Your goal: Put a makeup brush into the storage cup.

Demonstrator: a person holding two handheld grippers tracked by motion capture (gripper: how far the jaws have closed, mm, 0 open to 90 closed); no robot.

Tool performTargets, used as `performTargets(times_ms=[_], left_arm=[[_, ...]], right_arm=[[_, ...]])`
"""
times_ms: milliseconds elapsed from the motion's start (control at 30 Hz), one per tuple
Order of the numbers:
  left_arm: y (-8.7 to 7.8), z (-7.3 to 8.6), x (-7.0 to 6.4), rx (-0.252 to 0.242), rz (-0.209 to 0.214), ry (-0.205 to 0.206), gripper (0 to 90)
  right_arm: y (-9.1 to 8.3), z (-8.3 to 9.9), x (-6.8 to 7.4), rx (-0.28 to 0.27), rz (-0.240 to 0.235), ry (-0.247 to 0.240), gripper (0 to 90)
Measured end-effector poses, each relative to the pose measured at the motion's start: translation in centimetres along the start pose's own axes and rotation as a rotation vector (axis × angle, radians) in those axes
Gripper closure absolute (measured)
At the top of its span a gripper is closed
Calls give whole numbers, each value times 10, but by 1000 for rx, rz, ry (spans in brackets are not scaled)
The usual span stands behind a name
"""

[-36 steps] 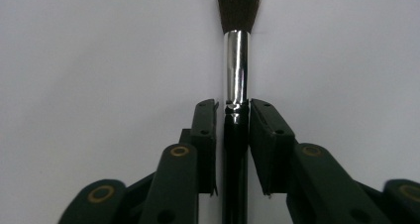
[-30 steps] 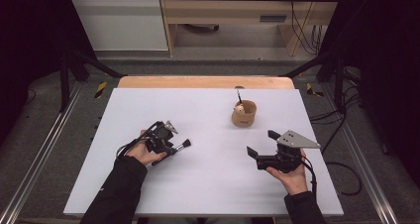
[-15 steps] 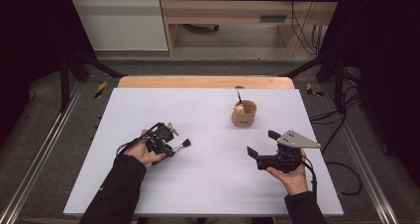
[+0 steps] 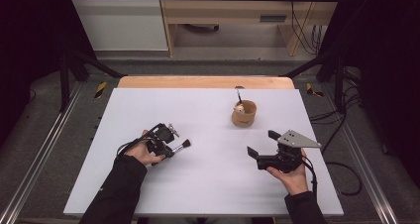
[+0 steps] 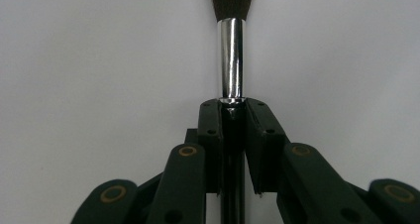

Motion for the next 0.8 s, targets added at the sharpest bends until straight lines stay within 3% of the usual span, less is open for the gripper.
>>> performTargets(times_ms=[200, 500, 667, 800], left_arm=[[-2, 0, -1, -8, -13, 2, 779], [-22, -4, -1, -110, -47, -9, 779], [-24, -3, 1, -122, -60, -16, 780], [-28, -6, 0, -162, -74, -21, 781]], right_arm=[[1, 1, 1, 4, -5, 5, 72], [1, 0, 2, 5, -10, 7, 73], [1, 0, 2, 4, -9, 7, 73], [1, 0, 2, 2, -9, 5, 72]])
Point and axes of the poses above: each handheld gripper's, and its own axes: y roughly forward along the jaws, z roughly out of its underside, x roughly to its left, the point moved 8 cm from there along y, roughly forward along the jaws, and after that the axes turned 2 degrees about z, right-handed, at the moved point
